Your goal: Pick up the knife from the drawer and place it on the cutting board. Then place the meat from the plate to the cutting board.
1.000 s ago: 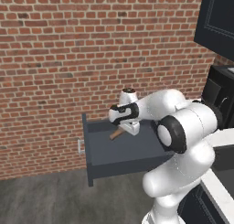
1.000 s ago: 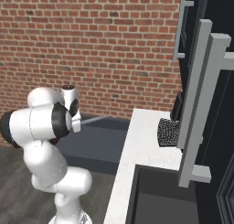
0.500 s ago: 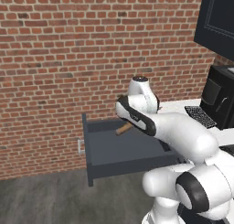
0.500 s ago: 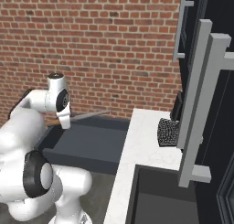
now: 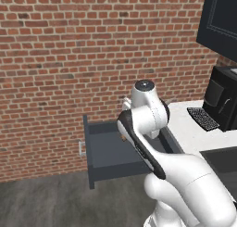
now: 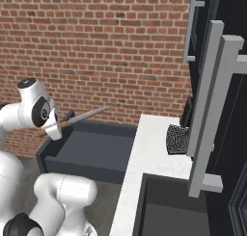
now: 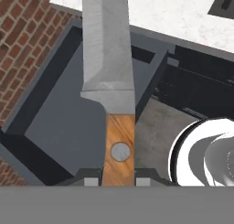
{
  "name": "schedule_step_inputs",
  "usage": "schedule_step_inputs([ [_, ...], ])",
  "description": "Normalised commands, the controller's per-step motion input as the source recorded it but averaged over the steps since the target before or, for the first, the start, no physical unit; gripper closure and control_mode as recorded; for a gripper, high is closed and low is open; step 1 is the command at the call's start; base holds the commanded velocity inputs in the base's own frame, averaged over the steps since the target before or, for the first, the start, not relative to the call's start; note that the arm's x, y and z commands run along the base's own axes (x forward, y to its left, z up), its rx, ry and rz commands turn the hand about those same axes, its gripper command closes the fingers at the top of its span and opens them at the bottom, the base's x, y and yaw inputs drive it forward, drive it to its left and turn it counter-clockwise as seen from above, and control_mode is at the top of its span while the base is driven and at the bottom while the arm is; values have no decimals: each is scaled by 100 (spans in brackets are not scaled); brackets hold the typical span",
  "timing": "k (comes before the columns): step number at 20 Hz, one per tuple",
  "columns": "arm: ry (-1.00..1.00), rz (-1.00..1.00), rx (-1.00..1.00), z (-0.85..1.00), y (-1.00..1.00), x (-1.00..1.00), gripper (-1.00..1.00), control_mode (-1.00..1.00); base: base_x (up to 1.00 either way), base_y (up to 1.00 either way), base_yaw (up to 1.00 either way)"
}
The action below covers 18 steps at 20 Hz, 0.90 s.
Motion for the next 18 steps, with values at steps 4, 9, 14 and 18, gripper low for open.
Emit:
schedule_step_inputs([
  [4, 0, 0, 0, 0, 0, 0, 100, -100, 0, 0, 0],
  [9, 0, 0, 0, 0, 0, 0, 100, -100, 0, 0, 0],
  [14, 0, 0, 0, 0, 0, -1, 100, -100, 0, 0, 0],
  [18, 0, 3, -1, -3, 10, -21, 100, 100, -7, 13, 1],
])
